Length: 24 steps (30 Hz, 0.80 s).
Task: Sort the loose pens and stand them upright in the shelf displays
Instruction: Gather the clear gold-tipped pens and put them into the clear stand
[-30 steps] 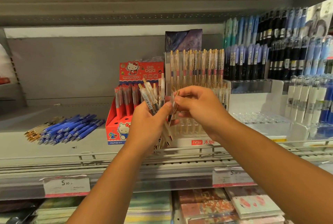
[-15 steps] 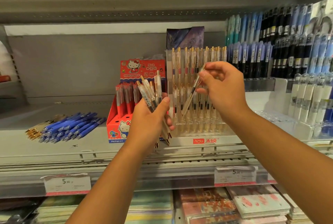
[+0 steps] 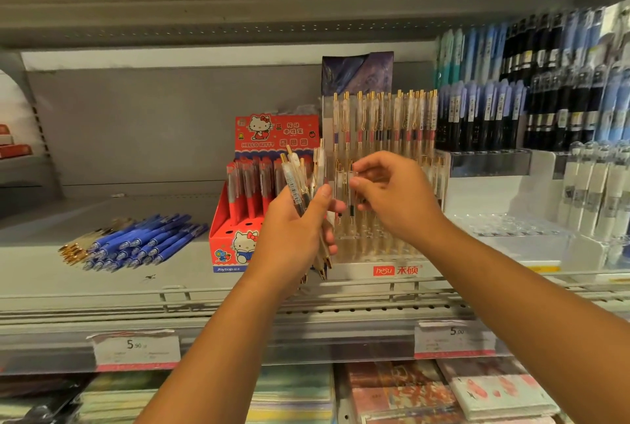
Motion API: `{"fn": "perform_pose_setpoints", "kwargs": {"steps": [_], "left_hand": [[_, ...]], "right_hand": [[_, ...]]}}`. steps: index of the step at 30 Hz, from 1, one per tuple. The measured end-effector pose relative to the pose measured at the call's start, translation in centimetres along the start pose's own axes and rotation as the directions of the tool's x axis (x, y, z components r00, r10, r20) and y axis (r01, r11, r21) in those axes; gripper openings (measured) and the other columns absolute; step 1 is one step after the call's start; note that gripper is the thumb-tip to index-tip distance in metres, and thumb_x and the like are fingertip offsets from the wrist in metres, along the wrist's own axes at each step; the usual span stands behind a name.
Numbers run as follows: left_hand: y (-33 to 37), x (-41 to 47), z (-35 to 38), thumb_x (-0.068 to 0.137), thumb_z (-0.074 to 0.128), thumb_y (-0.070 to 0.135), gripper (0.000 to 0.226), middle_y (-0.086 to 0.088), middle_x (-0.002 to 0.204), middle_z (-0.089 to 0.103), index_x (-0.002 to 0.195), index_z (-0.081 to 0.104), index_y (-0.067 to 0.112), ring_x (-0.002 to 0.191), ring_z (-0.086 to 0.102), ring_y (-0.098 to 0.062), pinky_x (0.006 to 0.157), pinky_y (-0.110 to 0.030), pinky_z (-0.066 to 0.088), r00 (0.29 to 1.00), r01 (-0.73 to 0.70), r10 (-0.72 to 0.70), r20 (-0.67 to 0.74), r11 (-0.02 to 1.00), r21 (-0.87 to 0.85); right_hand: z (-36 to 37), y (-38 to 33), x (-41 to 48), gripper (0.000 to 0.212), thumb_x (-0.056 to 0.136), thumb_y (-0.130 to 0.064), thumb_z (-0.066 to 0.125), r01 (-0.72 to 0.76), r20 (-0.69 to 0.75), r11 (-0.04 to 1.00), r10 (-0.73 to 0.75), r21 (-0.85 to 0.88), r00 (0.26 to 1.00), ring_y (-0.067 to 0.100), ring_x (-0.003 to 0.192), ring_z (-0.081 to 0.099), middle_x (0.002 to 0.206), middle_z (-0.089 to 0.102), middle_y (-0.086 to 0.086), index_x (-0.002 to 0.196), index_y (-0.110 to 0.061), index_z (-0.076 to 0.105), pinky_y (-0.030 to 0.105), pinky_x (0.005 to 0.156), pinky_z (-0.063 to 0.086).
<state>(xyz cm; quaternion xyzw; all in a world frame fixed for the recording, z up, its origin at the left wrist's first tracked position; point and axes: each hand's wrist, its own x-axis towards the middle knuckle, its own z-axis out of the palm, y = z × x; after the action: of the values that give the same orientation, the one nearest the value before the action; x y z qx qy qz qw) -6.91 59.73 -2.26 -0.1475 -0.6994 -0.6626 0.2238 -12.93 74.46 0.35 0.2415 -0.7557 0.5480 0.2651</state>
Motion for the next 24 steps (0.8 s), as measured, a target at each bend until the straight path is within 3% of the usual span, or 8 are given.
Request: {"fn": "perform_pose_setpoints", "kwargs": {"steps": [4, 9, 13, 17, 20, 22, 24], "left_hand": [[0.1, -0.1, 0.0, 0.101, 0.053, 0.027, 0.015, 0.000, 0.086, 0.074, 0.110, 0.060, 0.018, 0.051, 0.054, -0.012, 0.050, -0.029, 0.053, 1.000, -0.010, 0.011, 0.021, 1.000, -0.020], [-0.1, -0.1, -0.2, 0.098, 0.059, 0.021, 0.014, -0.003, 0.085, 0.073, 0.109, 0.060, 0.014, 0.052, 0.056, -0.014, 0.051, -0.032, 0.054, 0.999, -0.011, 0.011, 0.035, 1.000, -0.004], [-0.3, 0.0, -0.2, 0.097, 0.059, 0.022, 0.015, -0.003, 0.085, 0.073, 0.110, 0.059, 0.015, 0.053, 0.056, -0.015, 0.051, -0.031, 0.053, 0.999, -0.006, 0.007, 0.049, 1.000, -0.008], [-0.4, 0.0, -0.2, 0.096, 0.061, 0.026, 0.019, -0.002, 0.083, 0.073, 0.112, 0.057, 0.017, 0.054, 0.057, -0.017, 0.052, -0.031, 0.053, 0.998, -0.006, 0.006, 0.058, 1.000, 0.001], [-0.5, 0.0, -0.2, 0.096, 0.062, 0.023, 0.018, 0.002, 0.079, 0.072, 0.113, 0.058, 0.021, 0.054, 0.058, -0.016, 0.051, -0.031, 0.053, 0.996, -0.014, 0.015, 0.089, 1.000, -0.005], [-0.5, 0.1, -0.1, 0.096, 0.061, 0.020, 0.020, 0.005, 0.078, 0.071, 0.115, 0.058, 0.023, 0.056, 0.059, -0.015, 0.051, -0.030, 0.053, 0.993, -0.017, 0.017, 0.113, 1.000, 0.001], [-0.5, 0.0, -0.1, 0.097, 0.060, 0.019, 0.021, 0.004, 0.080, 0.071, 0.117, 0.058, 0.025, 0.057, 0.060, -0.016, 0.050, -0.031, 0.053, 0.992, -0.017, 0.017, 0.122, 1.000, -0.002]], "right_hand": [[0.0, 0.3, 0.0, 0.012, 0.089, -0.018, 0.070, 0.012, -0.008, 0.996, -0.013, -0.093, 1.000, 0.014, 0.082, 0.065, 0.088, 0.065, -0.004, 0.095, -0.026, 0.064, 0.034, 0.073, 0.058], [-0.4, -0.1, 0.0, 0.011, 0.089, -0.020, 0.070, 0.053, 0.025, 0.980, -0.049, -0.192, 0.998, 0.003, 0.072, 0.060, 0.084, 0.065, -0.009, 0.098, -0.026, 0.065, 0.020, 0.066, 0.048], [-0.5, -0.9, -0.2, 0.017, 0.092, -0.022, 0.064, 0.082, -0.018, 0.959, -0.090, -0.272, 0.996, 0.002, 0.087, 0.057, 0.098, 0.063, -0.007, 0.108, -0.022, 0.067, 0.017, 0.074, 0.044], [-0.3, -2.7, -0.6, 0.014, 0.092, -0.032, 0.064, 0.056, -0.041, 0.994, -0.061, -0.095, 0.997, 0.001, 0.085, 0.060, 0.093, 0.064, -0.010, 0.102, -0.022, 0.066, 0.018, 0.072, 0.045], [0.1, -3.7, -1.1, 0.025, 0.084, -0.039, 0.073, -0.046, 0.019, 0.998, 0.046, 0.044, 0.999, 0.015, 0.079, 0.068, 0.088, 0.066, 0.000, 0.098, -0.020, 0.065, 0.033, 0.066, 0.058], [0.3, -4.0, -1.4, 0.028, 0.081, -0.029, 0.079, -0.098, 0.070, 0.990, 0.091, 0.104, 0.993, 0.017, 0.067, 0.069, 0.081, 0.066, 0.007, 0.097, -0.013, 0.063, 0.037, 0.056, 0.060], [0.3, -4.0, -1.5, 0.023, 0.081, -0.016, 0.079, -0.119, 0.092, 0.982, 0.106, 0.149, 0.990, 0.017, 0.059, 0.068, 0.076, 0.067, 0.011, 0.095, -0.007, 0.063, 0.031, 0.048, 0.057]]}}
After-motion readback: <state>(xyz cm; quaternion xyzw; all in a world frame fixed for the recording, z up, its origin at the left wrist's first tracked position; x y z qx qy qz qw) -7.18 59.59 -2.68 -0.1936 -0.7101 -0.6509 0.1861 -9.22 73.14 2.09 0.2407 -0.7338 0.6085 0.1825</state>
